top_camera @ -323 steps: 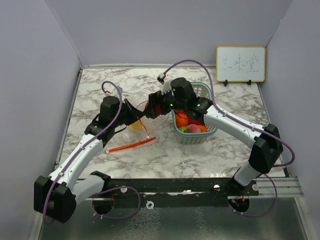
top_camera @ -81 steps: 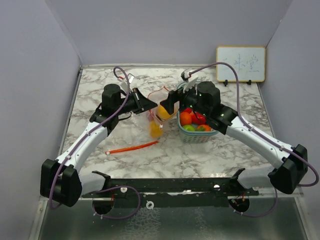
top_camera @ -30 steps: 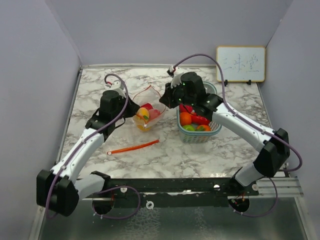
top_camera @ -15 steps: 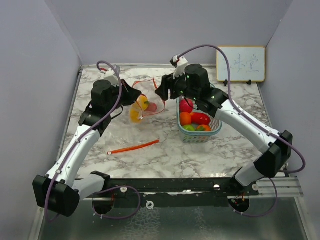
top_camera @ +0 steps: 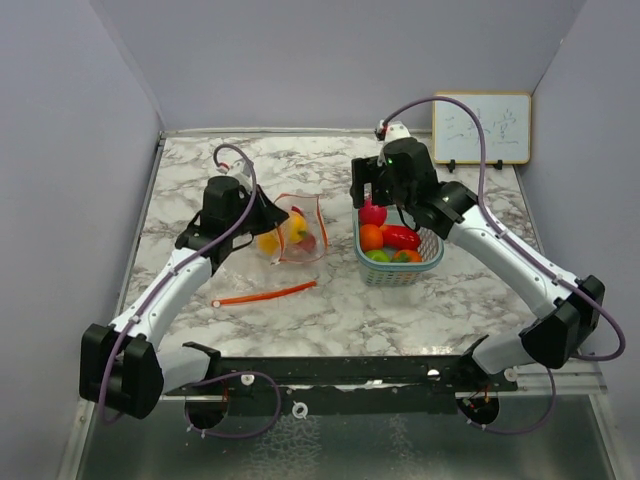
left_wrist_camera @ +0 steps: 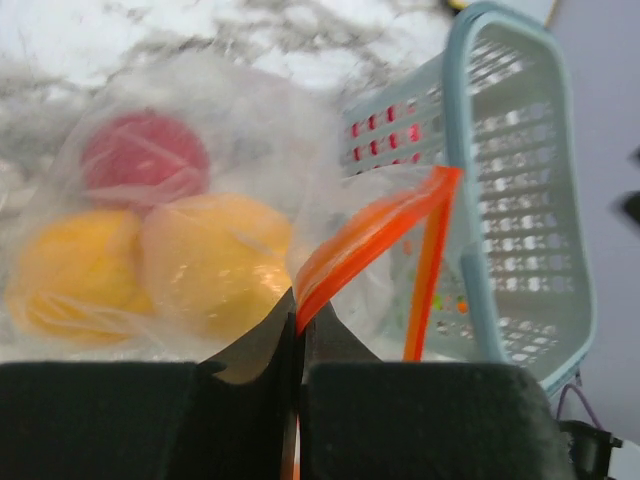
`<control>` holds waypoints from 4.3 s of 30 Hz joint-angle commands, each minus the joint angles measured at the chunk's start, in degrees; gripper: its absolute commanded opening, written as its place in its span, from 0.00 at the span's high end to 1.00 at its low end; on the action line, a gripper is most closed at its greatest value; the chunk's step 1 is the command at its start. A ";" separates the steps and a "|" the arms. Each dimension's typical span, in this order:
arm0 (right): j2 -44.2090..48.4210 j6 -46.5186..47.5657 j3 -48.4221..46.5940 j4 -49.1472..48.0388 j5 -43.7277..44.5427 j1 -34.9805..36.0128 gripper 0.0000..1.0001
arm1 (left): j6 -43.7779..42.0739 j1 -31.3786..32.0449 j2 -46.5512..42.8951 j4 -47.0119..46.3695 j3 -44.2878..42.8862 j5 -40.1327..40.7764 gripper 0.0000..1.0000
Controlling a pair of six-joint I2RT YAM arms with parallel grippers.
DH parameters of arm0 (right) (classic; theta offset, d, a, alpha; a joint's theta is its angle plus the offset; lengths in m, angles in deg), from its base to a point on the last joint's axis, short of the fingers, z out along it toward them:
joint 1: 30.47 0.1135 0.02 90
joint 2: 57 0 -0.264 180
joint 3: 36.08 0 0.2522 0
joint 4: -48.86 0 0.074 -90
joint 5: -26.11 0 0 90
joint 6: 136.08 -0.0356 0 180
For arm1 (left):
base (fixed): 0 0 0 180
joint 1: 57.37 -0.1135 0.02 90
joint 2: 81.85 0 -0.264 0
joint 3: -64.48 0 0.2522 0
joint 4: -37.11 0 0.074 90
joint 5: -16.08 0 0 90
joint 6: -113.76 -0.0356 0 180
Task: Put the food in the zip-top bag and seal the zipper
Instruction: Pick up the fake vegetable from the bin, then place the fake vegetable in the zipper food storage bag, then zip the zipper food storage bag at the center of the board.
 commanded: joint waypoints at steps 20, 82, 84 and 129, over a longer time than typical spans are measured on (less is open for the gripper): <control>-15.83 -4.16 15.20 -13.58 -4.48 -10.91 0.13 | 11.52 -0.07 5.61 -15.86 5.55 -14.89 1.00; -3.05 -0.11 17.71 -17.83 -22.98 5.12 0.63 | 3.61 -0.04 -4.01 0.92 -7.39 -8.28 1.00; -4.06 1.77 14.89 -15.90 -20.81 7.91 0.57 | 3.65 -0.03 -3.77 0.40 -7.01 -8.11 1.00; -0.47 16.86 21.24 -25.53 -39.25 13.38 0.22 | 2.01 -0.02 -3.22 -1.33 -5.48 -9.00 1.00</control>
